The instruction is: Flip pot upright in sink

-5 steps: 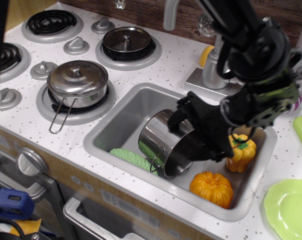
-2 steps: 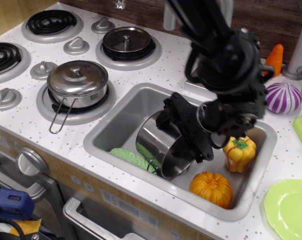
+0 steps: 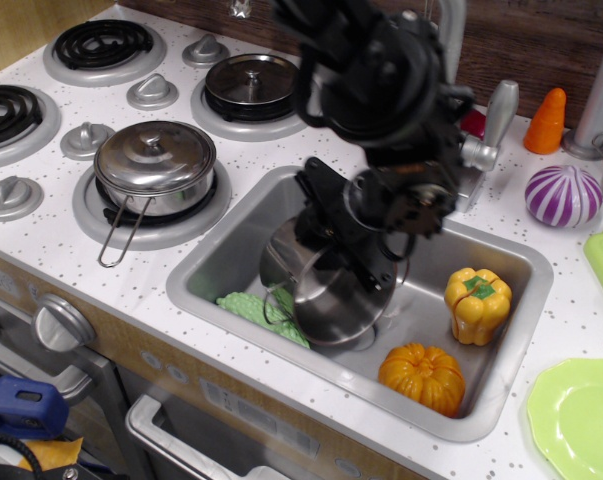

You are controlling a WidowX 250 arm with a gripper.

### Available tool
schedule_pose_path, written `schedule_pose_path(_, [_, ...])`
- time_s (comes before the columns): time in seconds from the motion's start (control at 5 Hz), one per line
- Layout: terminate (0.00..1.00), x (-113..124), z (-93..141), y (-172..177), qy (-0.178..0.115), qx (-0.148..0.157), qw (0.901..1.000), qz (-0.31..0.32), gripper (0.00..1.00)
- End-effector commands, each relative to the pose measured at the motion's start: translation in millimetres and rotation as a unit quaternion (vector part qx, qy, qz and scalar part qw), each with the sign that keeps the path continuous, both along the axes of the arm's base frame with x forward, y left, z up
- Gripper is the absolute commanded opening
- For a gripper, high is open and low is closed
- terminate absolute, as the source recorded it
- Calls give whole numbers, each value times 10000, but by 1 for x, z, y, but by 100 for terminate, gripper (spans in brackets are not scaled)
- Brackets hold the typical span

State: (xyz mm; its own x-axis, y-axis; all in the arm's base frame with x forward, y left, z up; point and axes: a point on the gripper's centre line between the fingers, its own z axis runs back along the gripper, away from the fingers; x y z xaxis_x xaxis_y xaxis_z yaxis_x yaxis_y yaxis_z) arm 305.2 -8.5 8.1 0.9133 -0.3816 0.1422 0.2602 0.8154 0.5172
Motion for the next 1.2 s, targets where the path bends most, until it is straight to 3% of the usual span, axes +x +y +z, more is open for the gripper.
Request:
schedule_pose_path(0.0, [0,4,9,0,13,-333,9994,-40,100])
schedule_pose_path(0.2, [0,4,10,1,151,-423,9990,-16,100])
schedule_pose_path(0.4, [0,5,17,1,509,-534,9973,-28,100])
schedule_pose_path(0.6, [0,4,14,4,449,-524,9976,-104,100])
schedule_pose_path(1.0, [0,3,15,9,624,-346,9964,-466,100])
